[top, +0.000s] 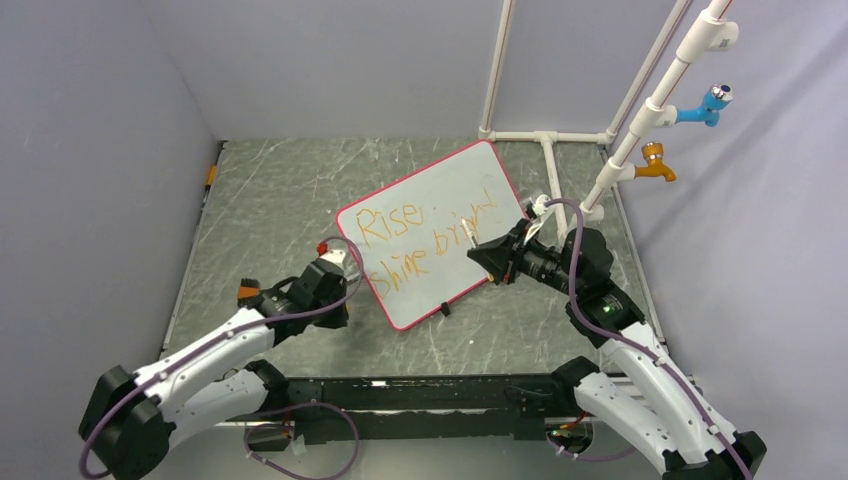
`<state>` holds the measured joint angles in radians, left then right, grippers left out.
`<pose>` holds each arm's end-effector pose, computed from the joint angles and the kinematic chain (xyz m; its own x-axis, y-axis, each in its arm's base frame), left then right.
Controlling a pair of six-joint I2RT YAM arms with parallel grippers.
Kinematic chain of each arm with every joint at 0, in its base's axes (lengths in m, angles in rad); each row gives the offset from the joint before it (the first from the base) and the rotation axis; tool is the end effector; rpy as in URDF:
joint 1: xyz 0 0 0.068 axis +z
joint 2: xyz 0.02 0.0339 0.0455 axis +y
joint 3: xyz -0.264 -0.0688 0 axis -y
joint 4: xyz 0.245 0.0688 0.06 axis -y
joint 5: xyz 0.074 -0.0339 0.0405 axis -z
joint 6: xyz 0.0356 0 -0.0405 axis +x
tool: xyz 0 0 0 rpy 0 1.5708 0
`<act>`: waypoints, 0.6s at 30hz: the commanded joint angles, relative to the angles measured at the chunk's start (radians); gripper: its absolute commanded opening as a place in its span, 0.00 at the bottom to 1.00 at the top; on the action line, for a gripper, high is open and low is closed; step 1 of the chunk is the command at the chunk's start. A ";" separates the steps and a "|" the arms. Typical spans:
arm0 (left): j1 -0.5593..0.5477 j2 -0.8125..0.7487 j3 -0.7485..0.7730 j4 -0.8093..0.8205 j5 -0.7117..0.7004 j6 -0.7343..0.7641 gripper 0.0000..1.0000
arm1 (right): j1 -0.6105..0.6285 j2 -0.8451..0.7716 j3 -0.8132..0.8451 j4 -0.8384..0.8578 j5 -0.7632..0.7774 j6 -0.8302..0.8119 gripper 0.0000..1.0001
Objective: Write a sentence on the whiteboard
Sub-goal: Pick up the sentence at the center of the board.
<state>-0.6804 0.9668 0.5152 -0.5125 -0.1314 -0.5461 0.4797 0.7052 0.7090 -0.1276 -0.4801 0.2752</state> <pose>0.1421 -0.1090 0.1881 -0.8395 0.0170 -0.5431 0.1517 0.9671 -0.2041 0.1419 0.0924 0.3325 -0.3272 0.1015 -0.9395 -0.7555 0.5692 0.3245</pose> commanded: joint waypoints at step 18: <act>-0.005 -0.177 0.545 -0.226 -0.171 0.681 0.00 | 0.053 0.116 0.115 0.039 -0.226 0.009 0.00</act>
<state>-0.6823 0.7895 1.0134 -0.8360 -0.2264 -0.1570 0.5133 0.8043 0.7593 -0.1234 -0.6296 0.2871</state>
